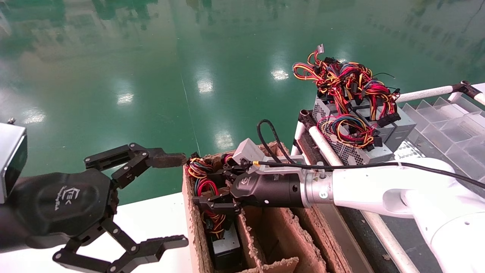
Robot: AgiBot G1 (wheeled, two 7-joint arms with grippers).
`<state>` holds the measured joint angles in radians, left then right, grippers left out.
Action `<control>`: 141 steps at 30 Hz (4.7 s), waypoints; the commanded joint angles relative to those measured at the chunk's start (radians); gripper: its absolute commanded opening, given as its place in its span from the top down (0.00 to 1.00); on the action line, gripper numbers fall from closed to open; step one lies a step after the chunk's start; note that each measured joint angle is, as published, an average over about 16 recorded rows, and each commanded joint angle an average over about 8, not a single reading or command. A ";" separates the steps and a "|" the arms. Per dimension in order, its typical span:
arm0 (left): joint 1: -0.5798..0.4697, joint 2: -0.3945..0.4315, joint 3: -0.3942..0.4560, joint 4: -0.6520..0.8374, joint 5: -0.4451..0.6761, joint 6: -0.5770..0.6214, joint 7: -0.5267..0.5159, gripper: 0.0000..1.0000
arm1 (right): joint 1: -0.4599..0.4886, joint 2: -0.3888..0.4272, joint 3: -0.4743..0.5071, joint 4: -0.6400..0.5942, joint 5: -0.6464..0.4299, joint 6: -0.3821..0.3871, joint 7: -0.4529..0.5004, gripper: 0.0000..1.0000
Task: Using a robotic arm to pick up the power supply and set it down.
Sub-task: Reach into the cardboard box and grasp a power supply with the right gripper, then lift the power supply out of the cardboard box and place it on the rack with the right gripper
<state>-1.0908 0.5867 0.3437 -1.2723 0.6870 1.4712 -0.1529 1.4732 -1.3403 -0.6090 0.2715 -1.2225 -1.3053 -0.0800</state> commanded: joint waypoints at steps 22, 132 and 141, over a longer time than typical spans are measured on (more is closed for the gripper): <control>0.000 0.000 0.000 0.000 0.000 0.000 0.000 0.00 | 0.014 0.005 -0.009 -0.105 0.051 -0.067 -0.031 1.00; -0.001 -0.001 0.002 0.000 -0.002 -0.001 0.001 0.00 | 0.342 0.711 0.090 -0.257 0.097 -0.220 0.043 1.00; -0.001 -0.001 0.003 0.000 -0.002 -0.001 0.001 0.00 | 0.341 0.648 0.094 -0.253 0.102 -0.177 0.026 1.00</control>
<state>-1.0914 0.5857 0.3462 -1.2723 0.6853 1.4702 -0.1516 1.8141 -0.6907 -0.5152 0.0176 -1.1206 -1.4815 -0.0555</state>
